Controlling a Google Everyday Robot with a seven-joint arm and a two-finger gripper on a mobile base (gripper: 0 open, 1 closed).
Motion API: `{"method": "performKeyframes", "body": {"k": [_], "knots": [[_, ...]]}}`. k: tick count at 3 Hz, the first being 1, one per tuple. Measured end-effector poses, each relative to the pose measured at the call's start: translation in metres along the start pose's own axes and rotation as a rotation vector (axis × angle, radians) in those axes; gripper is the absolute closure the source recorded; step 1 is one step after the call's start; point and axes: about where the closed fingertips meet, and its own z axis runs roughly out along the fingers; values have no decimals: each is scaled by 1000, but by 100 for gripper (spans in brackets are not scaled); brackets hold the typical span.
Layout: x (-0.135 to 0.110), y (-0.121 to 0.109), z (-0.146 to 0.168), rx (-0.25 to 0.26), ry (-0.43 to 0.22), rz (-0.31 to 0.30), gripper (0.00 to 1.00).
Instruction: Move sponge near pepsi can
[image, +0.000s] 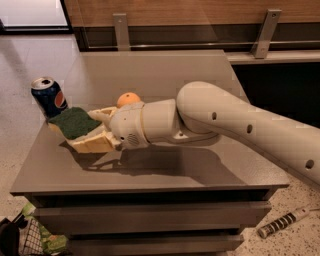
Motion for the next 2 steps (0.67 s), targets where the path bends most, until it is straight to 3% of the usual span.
{"method": "performKeyframes", "body": {"k": [2], "knots": [[-1, 2, 2, -2, 7, 2, 37]]}}
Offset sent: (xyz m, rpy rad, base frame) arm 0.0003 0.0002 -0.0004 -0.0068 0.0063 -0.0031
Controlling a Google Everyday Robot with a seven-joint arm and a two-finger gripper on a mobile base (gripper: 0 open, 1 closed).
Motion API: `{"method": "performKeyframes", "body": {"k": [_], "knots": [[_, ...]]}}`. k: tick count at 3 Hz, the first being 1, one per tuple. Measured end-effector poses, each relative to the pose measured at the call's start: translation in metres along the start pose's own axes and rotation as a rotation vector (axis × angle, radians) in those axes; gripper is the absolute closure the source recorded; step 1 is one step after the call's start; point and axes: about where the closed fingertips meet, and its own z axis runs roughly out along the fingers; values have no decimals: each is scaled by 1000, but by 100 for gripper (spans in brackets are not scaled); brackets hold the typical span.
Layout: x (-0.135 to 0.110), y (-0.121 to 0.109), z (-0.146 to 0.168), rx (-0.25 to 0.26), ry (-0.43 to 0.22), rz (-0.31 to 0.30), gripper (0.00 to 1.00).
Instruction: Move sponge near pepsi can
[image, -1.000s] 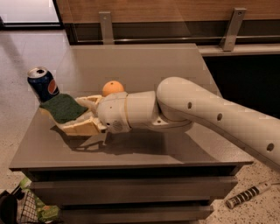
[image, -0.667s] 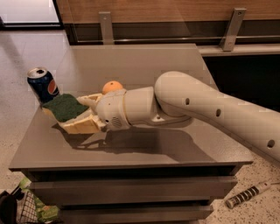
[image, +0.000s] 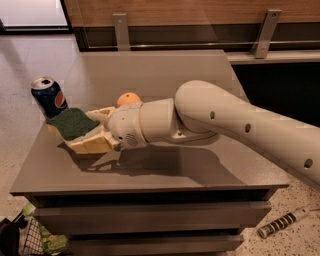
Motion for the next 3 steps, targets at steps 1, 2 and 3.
{"method": "performKeyframes", "body": {"k": [1, 2, 3], "knots": [[-1, 2, 1, -3, 1, -3, 13], [-2, 3, 3, -6, 1, -5, 0], [-2, 3, 3, -6, 1, -5, 0]]}}
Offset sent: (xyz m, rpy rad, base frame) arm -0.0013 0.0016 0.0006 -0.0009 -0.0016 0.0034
